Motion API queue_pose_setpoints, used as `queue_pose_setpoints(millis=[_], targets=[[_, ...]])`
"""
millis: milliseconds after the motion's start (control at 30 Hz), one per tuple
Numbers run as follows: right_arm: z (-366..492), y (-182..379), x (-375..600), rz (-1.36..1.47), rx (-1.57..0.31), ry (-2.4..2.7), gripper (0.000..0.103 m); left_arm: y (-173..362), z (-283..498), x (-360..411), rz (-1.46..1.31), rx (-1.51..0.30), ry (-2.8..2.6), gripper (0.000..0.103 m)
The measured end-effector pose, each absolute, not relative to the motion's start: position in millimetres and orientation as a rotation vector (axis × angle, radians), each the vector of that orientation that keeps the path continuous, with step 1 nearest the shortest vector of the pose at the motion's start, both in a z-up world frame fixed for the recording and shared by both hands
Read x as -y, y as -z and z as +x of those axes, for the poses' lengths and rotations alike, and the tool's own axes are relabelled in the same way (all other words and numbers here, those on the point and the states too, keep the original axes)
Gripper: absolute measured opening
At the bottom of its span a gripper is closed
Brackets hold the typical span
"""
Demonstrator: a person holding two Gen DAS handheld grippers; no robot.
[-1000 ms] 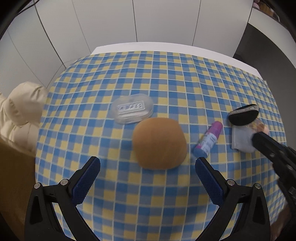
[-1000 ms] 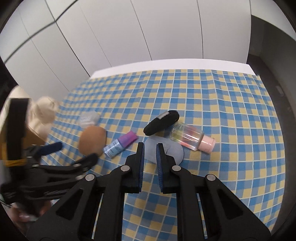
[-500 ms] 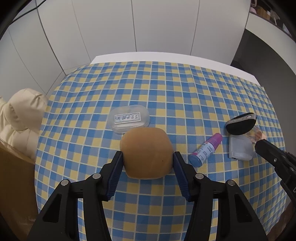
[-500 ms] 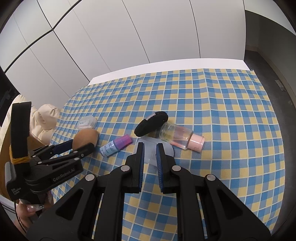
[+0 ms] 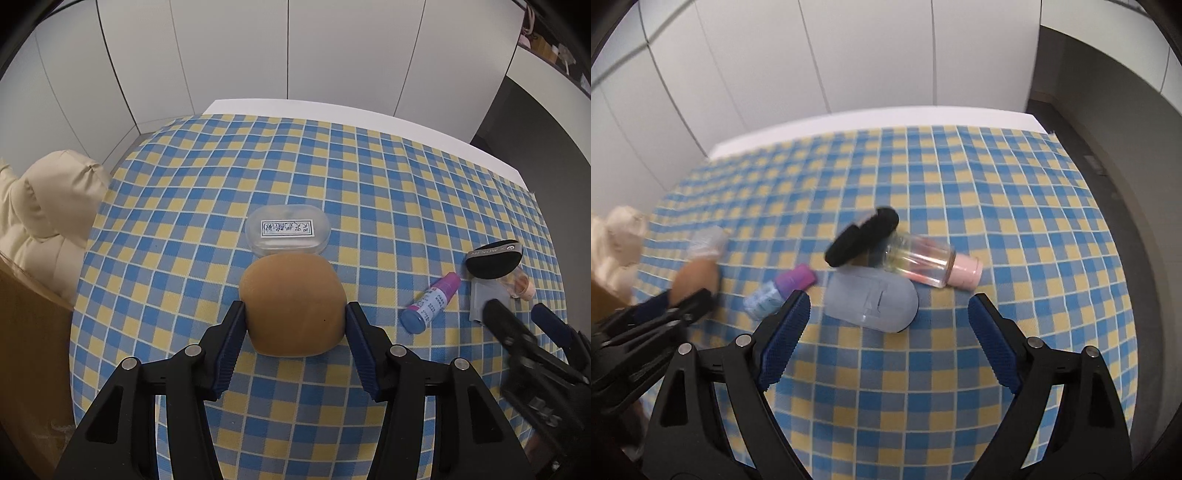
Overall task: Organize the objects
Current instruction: 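Grasp the beige sponge with the left gripper while the right grasps the grey case, then lift the beige sponge with the left gripper while the right lifts the grey case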
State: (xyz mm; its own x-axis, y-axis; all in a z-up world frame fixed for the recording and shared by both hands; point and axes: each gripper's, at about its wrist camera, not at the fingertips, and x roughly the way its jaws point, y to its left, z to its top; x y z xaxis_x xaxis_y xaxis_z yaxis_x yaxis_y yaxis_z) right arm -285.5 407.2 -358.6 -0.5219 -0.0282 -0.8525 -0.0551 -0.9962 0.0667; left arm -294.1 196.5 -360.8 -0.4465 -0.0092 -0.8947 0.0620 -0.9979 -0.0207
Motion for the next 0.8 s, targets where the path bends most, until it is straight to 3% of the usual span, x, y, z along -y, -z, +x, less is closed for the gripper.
queue_pose_setpoints(millis=[67,133,167,300,367,433,467,500,800], targets=[[-291.7,365.5,-401.5,-1.52,-0.042,-2.667,0.083,362.8,-293.4,-196.9,1.633,-0.07,2.635,0.055],[-293.2,367.0,-404.5,-1.524,-0.098,-2.694,0.071,363.4,-292.1,-196.6,1.636,-0.068,2.641,0.055],[-292.6,365.8,-406.1,-1.53,-0.131,-2.714,0.053,362.6,-290.0,-195.4,1.636,-0.065,2.643,0.055],[-290.2,361.5,-404.3,-1.504,-0.096,-2.723,0.046,361.9,-289.9,-197.0,1.641,-0.058,2.645,0.055],[-291.3,361.7,-402.4,-1.514,-0.094,-2.722,0.047,362.5,-289.6,-198.7,1.65,-0.06,2.641,0.055],[-292.0,364.8,-403.1,-1.547,-0.14,-2.701,0.07,363.0,-287.8,-199.9,1.649,-0.052,2.635,0.055],[-292.3,367.1,-403.6,-1.55,-0.152,-2.686,0.087,363.0,-287.0,-200.0,1.649,-0.05,2.633,0.055],[-291.9,368.7,-403.4,-1.539,-0.156,-2.674,0.09,363.0,-286.1,-199.9,1.649,-0.049,2.632,0.055],[-299.3,381.0,-389.3,-1.509,-0.037,-2.675,0.092,368.7,-286.8,-201.2,1.654,-0.03,2.61,0.056]])
